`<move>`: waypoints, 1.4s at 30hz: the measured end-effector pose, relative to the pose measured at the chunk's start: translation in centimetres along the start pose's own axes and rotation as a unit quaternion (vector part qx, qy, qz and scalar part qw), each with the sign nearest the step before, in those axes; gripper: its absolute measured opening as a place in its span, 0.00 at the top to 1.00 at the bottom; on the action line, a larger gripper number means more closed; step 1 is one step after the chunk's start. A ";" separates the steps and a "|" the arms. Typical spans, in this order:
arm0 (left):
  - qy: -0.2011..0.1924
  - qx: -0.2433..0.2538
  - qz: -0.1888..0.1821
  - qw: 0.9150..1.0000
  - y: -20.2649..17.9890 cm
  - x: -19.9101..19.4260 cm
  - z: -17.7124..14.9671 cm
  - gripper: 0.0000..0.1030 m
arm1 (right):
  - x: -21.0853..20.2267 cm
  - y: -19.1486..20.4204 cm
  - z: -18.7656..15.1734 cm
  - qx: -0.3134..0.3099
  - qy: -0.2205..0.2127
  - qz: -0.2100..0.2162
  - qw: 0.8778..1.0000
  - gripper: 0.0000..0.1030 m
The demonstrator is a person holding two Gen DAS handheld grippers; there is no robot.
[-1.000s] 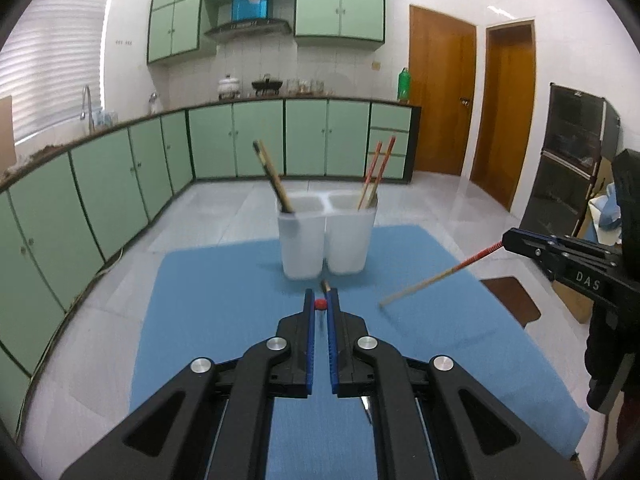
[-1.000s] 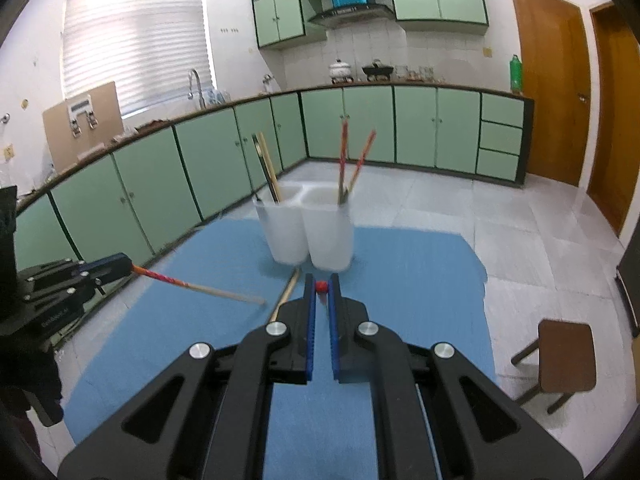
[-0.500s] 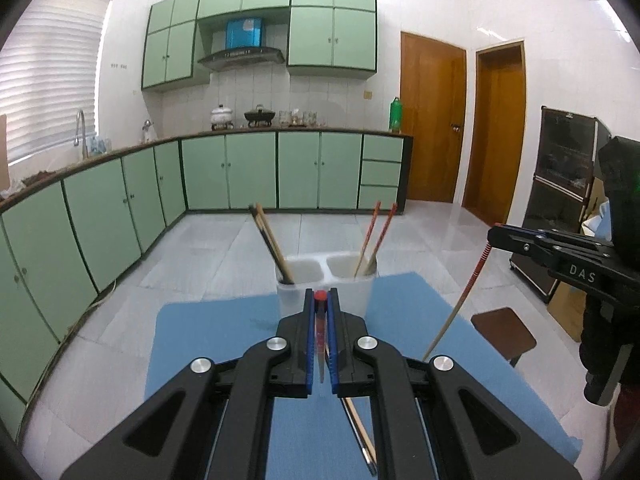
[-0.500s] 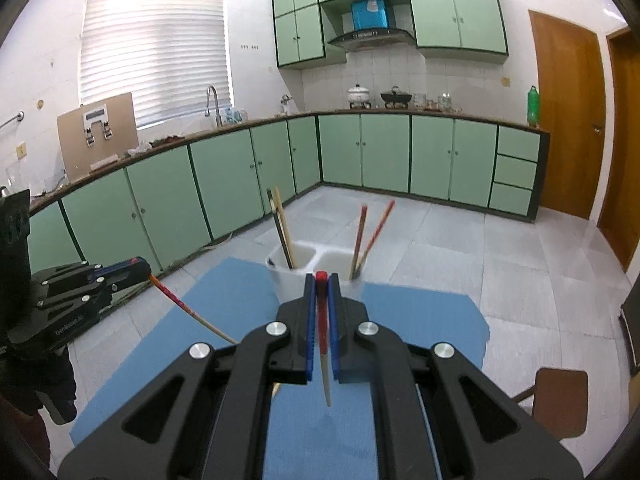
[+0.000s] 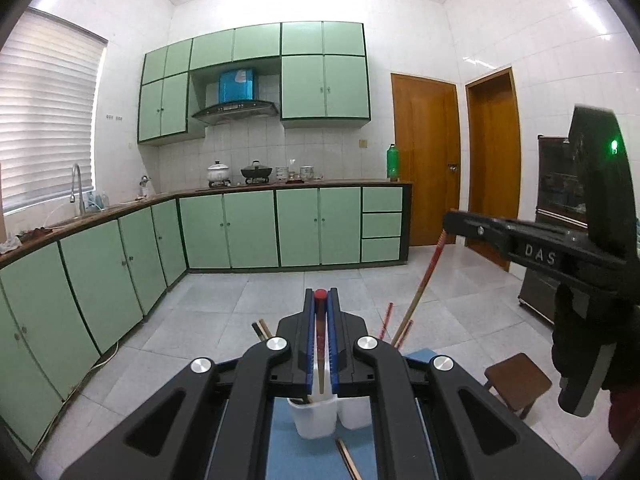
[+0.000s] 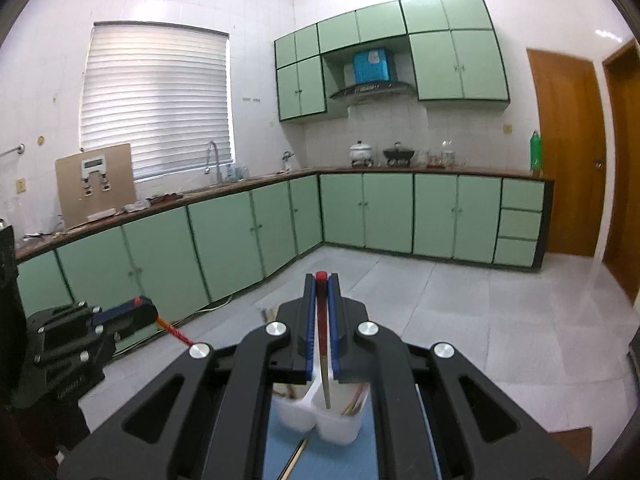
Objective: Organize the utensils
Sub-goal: 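Lower both chopsticks into the holder compartments and open both tools, then move both open tools back to the last two chopsticks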
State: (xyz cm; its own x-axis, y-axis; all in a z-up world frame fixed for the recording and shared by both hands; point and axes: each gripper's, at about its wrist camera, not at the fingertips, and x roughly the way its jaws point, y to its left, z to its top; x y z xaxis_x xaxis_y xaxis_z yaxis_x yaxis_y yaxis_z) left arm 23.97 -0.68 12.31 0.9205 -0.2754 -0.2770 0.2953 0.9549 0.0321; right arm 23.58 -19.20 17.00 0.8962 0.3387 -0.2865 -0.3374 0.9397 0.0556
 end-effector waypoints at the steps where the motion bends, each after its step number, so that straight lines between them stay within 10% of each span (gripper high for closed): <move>1: 0.005 -0.002 -0.001 1.000 0.1 0.9 0.0 0.95 | 0.8 -0.2 0.0 -0.002 0.003 -0.004 1.000 0.95; 15: 0.079 -0.016 -0.011 0.997 0.9 8.8 -4.1 0.93 | 6.3 -1.0 -4.3 -0.005 0.058 -0.026 0.998 0.84; 23: 0.063 -0.025 -0.013 0.998 0.9 6.0 -3.8 0.73 | 2.5 -1.4 -4.4 0.004 0.032 -0.039 0.999 0.67; 33: 0.068 -0.046 -0.005 0.997 0.9 -0.2 -8.1 0.45 | -4.1 -0.6 -10.7 0.012 0.034 -0.063 0.997 0.14; 42: 0.131 -0.080 0.010 0.988 1.1 -2.5 -16.1 0.32 | -6.1 0.7 -20.0 0.055 0.113 -0.067 0.990 0.13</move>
State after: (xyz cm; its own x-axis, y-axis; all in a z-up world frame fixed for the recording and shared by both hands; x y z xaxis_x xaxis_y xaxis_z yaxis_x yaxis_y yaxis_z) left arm 17.93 2.84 -2.41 0.8216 -0.2378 -0.5182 0.2142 0.9710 -0.1059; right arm 12.14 -21.55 -0.31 0.8398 0.2034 -0.5034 -0.1758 0.9791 0.1023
